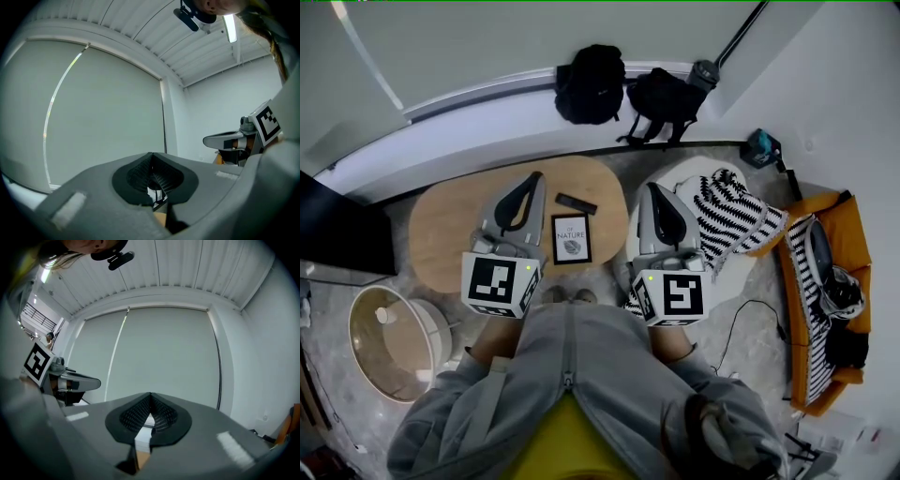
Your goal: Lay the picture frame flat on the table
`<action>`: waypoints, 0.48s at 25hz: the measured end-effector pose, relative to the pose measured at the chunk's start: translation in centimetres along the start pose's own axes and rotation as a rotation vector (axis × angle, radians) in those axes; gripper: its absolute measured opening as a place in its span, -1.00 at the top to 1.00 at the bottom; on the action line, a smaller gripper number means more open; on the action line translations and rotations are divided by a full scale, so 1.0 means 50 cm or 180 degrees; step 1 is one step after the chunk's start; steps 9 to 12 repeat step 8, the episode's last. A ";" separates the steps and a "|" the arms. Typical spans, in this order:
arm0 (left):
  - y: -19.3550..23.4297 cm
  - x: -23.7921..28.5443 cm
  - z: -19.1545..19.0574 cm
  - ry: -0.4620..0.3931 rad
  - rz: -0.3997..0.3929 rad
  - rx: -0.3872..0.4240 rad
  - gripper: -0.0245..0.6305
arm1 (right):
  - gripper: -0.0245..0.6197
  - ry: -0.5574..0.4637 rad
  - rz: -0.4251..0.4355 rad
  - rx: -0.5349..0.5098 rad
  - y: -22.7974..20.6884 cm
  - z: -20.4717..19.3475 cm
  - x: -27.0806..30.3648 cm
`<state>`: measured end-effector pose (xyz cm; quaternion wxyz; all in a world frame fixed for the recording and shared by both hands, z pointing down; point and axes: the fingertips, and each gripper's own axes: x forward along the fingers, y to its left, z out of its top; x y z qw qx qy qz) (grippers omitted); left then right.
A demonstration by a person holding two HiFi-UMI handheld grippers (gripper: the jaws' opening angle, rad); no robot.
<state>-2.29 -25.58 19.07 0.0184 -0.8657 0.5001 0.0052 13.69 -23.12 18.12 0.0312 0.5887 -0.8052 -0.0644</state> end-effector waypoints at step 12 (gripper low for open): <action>-0.010 0.002 0.002 0.0010 -0.0022 0.0010 0.92 | 0.92 0.0023 0.0022 0.0014 -0.005 -0.008 -0.009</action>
